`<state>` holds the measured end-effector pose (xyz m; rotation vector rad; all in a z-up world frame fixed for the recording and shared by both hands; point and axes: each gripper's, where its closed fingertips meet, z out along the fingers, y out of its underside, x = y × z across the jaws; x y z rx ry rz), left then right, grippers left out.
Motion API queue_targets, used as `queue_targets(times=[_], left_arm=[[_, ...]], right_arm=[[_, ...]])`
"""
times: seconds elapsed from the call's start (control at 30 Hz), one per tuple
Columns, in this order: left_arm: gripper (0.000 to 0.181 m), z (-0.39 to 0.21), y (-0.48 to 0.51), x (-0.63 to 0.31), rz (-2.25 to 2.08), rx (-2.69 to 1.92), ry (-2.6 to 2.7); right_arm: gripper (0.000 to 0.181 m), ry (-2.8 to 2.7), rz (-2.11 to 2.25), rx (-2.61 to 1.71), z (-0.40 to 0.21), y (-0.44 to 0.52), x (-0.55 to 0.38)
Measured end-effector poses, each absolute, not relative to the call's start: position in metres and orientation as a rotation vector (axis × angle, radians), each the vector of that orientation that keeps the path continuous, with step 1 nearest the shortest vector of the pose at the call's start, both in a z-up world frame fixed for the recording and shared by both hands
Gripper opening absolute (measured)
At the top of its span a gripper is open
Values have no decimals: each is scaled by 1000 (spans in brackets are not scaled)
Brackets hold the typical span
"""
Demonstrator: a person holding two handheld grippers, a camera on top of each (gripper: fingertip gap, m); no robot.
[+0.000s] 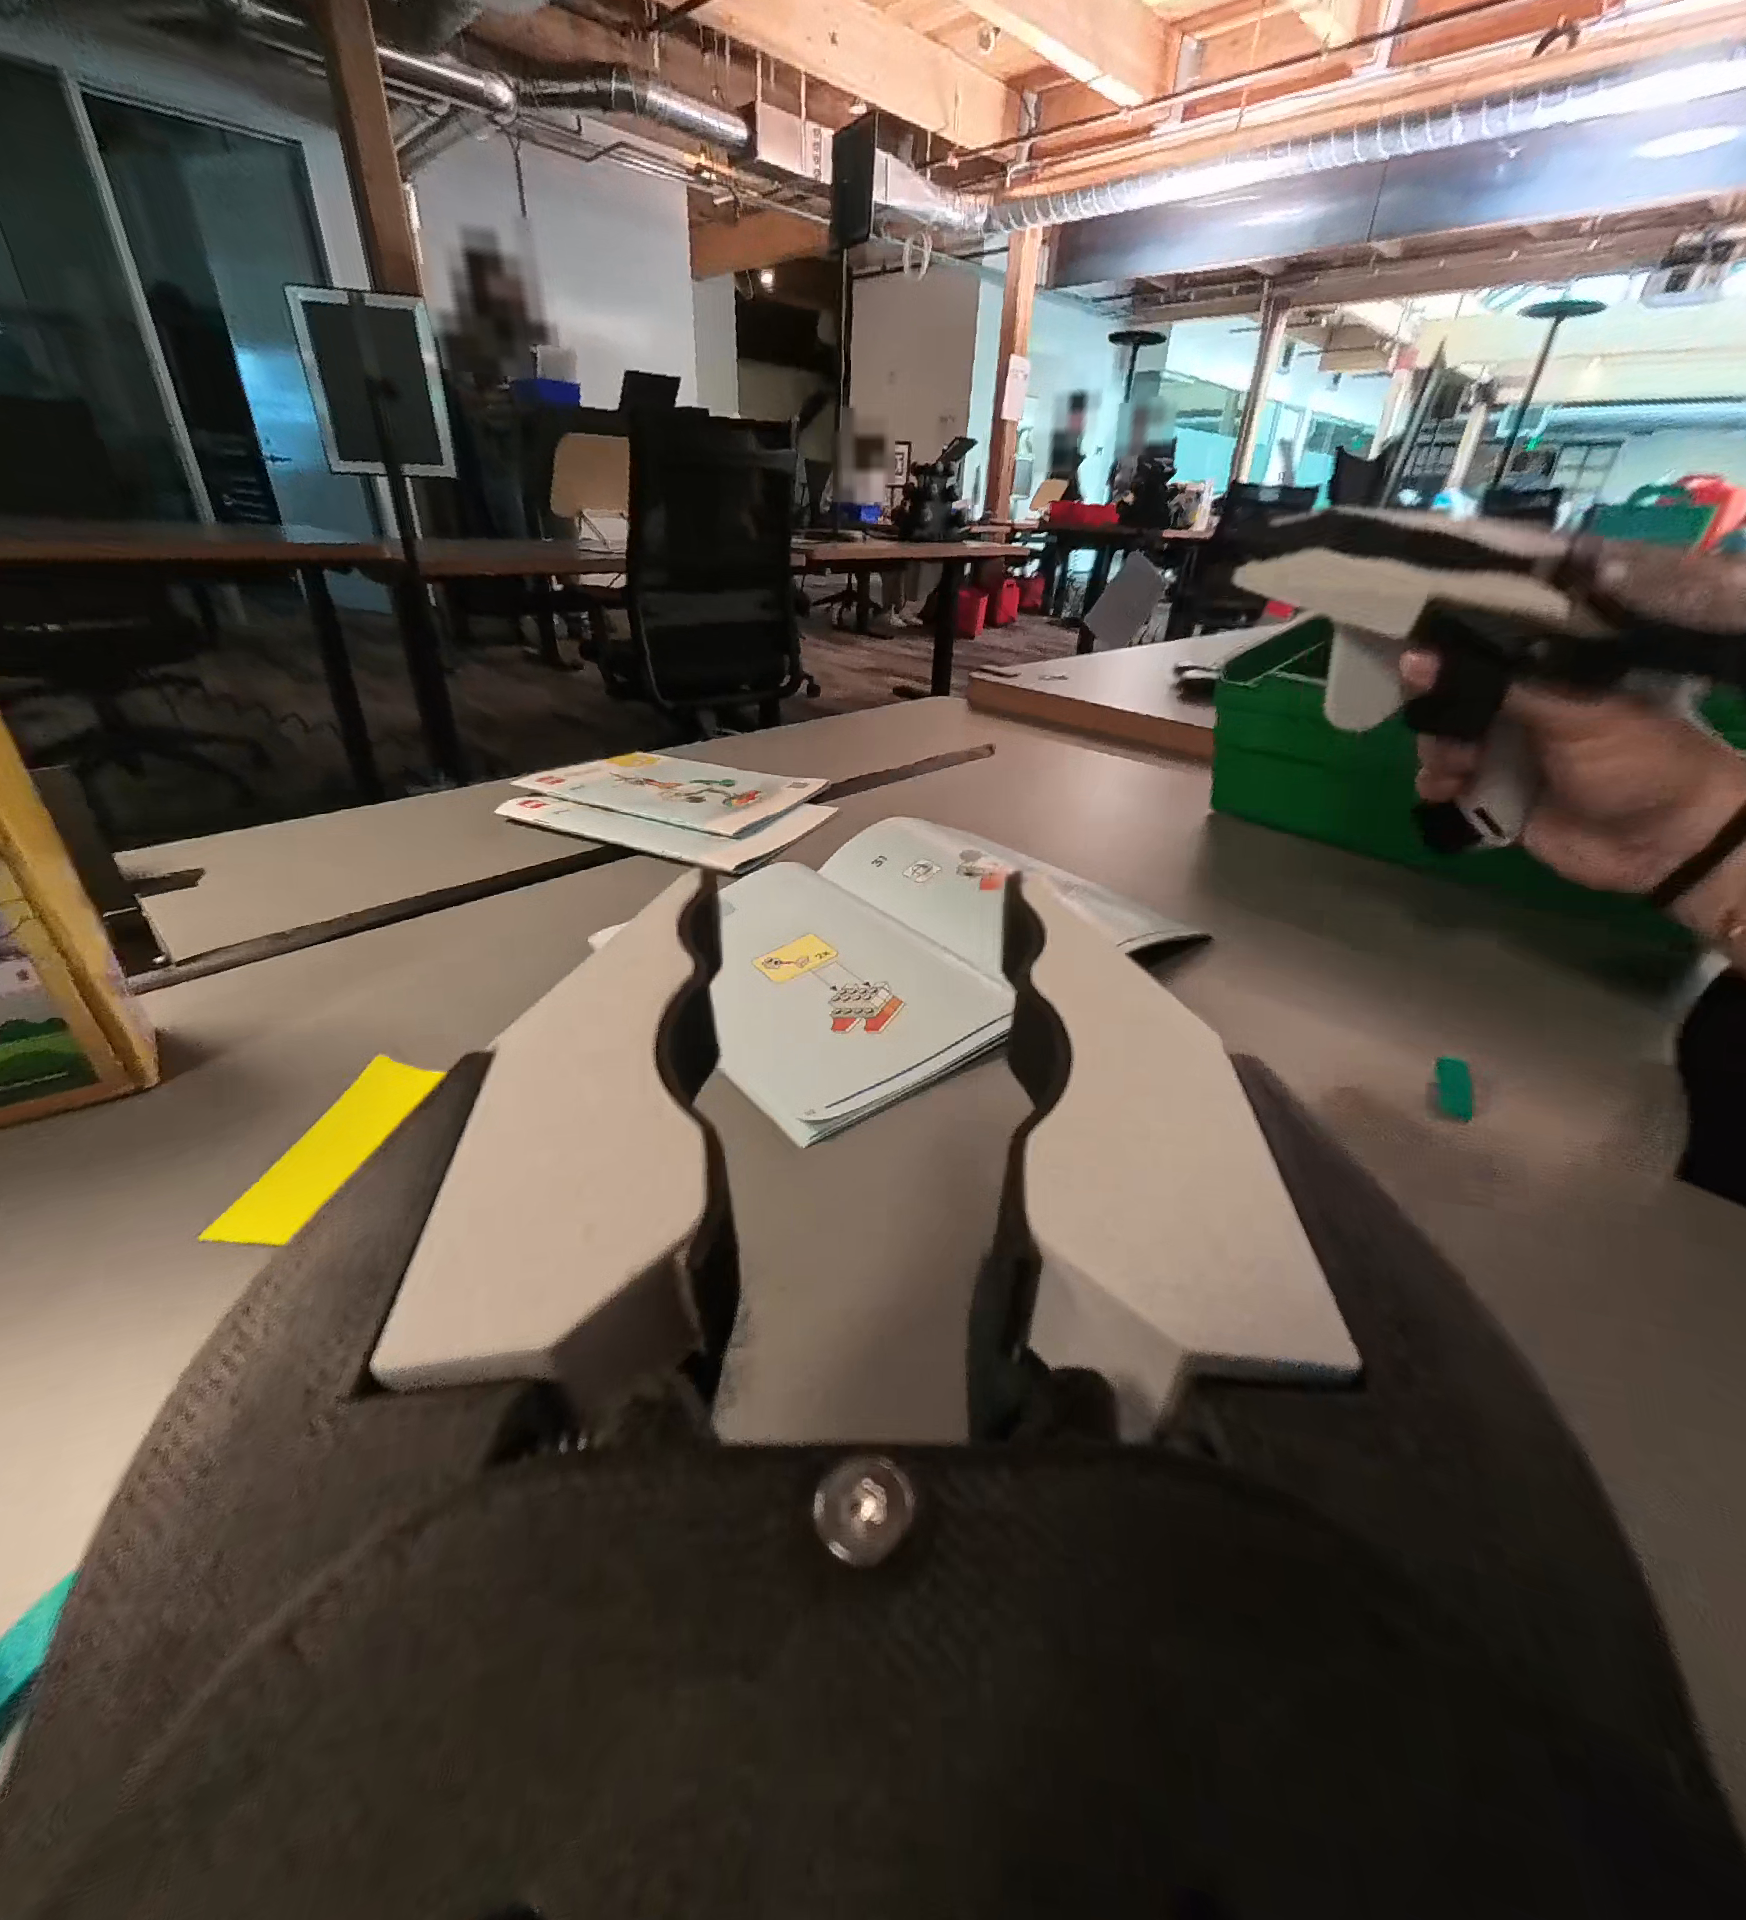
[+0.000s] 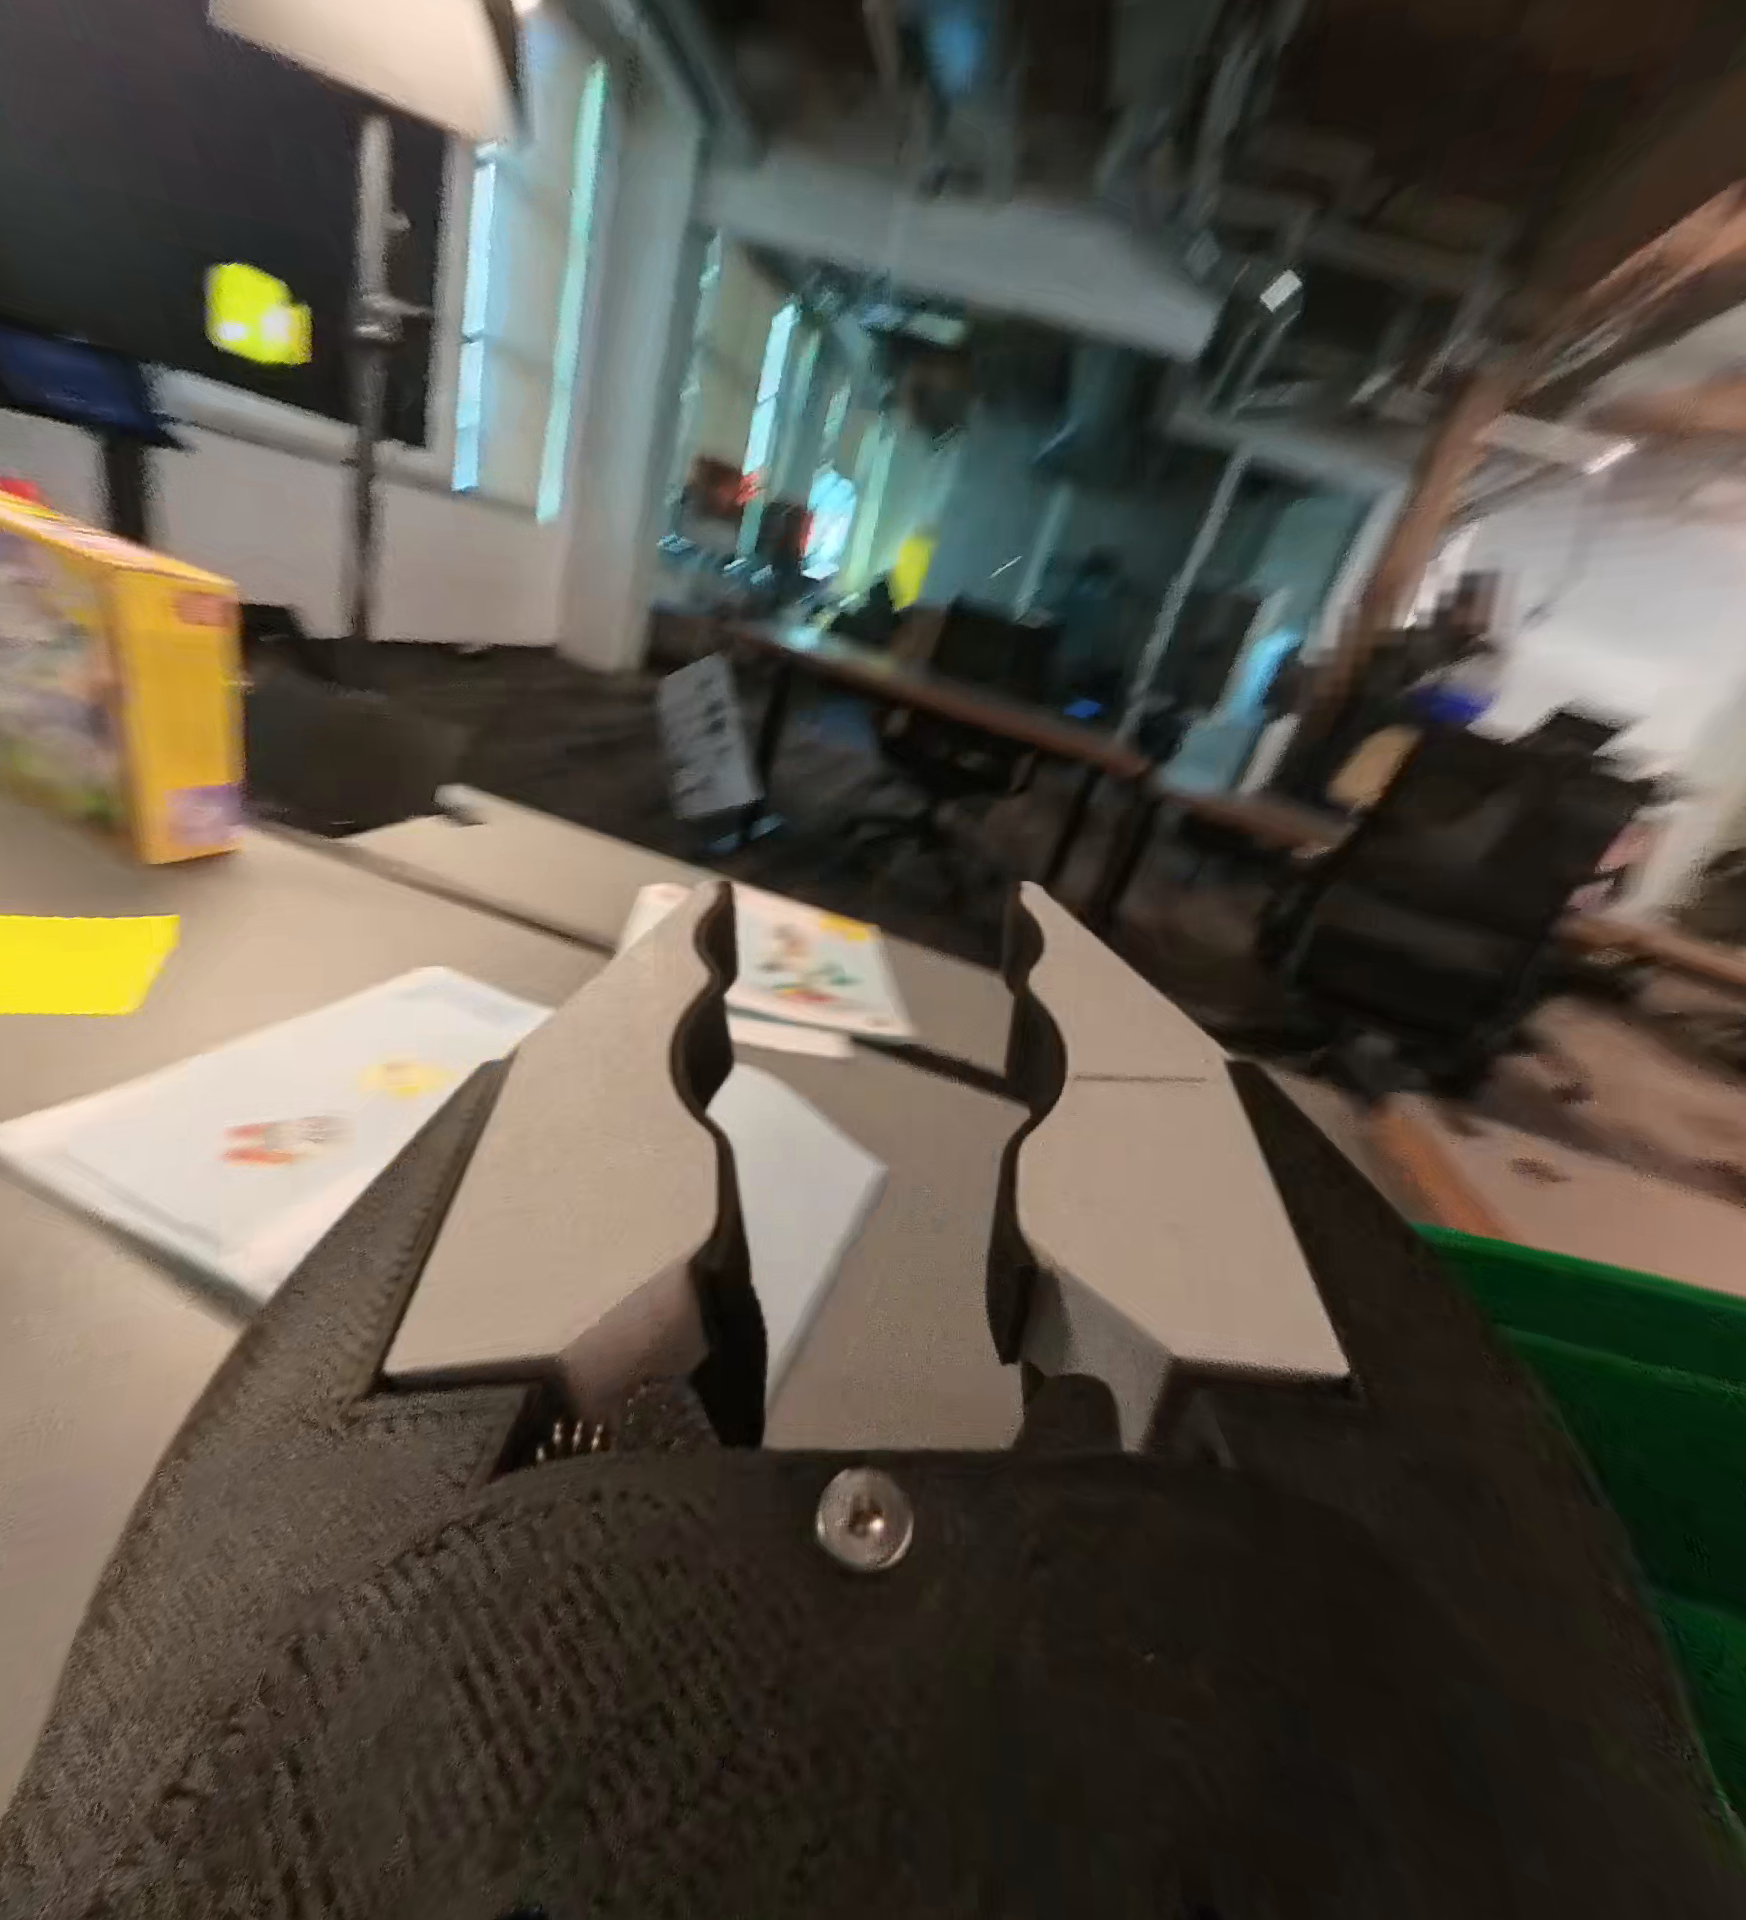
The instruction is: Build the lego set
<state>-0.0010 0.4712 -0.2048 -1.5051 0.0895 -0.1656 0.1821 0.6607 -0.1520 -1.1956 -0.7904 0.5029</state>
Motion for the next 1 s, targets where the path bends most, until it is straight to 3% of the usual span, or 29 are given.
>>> queue_targets(times=[0.17,0.33,0.57,1.0], left_arm=[[55,-210,473,-4,-166,-1496,102],[55,-216,476,3,-185,-1522,122],[55,-218,477,1,-242,-1527,90],[55,-220,478,1,-268,-1533,85]], right_arm=[[17,-752,207,-1149,-193,677,225],[8,-867,95,-1069,-206,671,206],[4,-909,-41,-1113,-222,678,204],[3,-764,99,-1166,-212,687,222]])
